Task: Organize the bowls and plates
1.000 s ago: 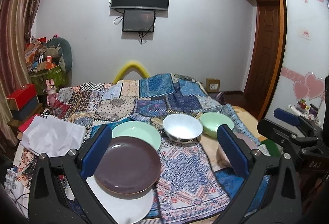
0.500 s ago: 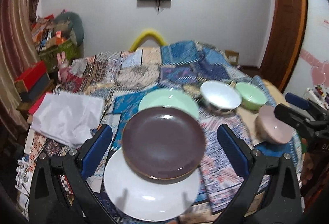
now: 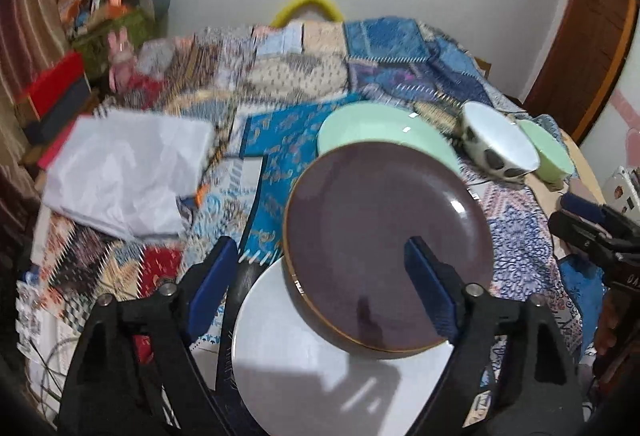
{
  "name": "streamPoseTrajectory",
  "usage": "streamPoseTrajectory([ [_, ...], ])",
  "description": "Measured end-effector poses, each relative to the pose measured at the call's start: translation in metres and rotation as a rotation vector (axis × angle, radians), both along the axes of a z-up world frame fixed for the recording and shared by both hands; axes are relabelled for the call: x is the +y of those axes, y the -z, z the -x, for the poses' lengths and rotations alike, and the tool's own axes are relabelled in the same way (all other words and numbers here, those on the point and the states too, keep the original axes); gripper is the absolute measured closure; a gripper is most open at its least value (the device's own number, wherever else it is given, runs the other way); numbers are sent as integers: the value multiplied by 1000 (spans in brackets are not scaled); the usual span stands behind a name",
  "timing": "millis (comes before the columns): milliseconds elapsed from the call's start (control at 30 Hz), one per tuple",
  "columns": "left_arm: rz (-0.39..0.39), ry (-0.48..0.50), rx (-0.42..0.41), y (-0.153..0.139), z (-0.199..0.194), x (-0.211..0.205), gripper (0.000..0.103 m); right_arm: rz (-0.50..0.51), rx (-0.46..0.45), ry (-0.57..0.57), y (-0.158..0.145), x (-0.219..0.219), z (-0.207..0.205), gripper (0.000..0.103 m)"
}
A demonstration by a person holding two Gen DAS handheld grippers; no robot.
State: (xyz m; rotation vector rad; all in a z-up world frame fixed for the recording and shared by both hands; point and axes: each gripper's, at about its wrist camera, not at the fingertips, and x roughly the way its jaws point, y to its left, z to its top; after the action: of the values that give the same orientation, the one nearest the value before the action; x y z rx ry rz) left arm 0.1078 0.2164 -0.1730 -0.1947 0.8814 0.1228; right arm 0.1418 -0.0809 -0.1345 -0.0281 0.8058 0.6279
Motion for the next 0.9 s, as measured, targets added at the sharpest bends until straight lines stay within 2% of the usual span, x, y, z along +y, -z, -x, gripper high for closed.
streamPoseTrajectory([
  [67, 38, -12, 34, 12, -7, 12, 25, 13, 31, 2, 11, 5, -6, 23],
  [167, 92, -14, 66, 26, -16, 24, 37, 33, 68, -4, 23, 12, -13, 28],
  [367, 113, 3, 87, 43, -31, 29, 47, 57, 111, -12, 43, 21, -22, 36],
  [567, 128, 30, 98, 49, -42, 30, 56, 51, 181, -22, 57, 27, -34, 52],
  [800, 155, 56, 102, 53, -47, 28, 66, 42, 189, -64, 58, 36, -35, 68],
  [900, 157, 74, 107, 54, -48, 25, 67, 35, 193, -77, 59, 40, -35, 71],
])
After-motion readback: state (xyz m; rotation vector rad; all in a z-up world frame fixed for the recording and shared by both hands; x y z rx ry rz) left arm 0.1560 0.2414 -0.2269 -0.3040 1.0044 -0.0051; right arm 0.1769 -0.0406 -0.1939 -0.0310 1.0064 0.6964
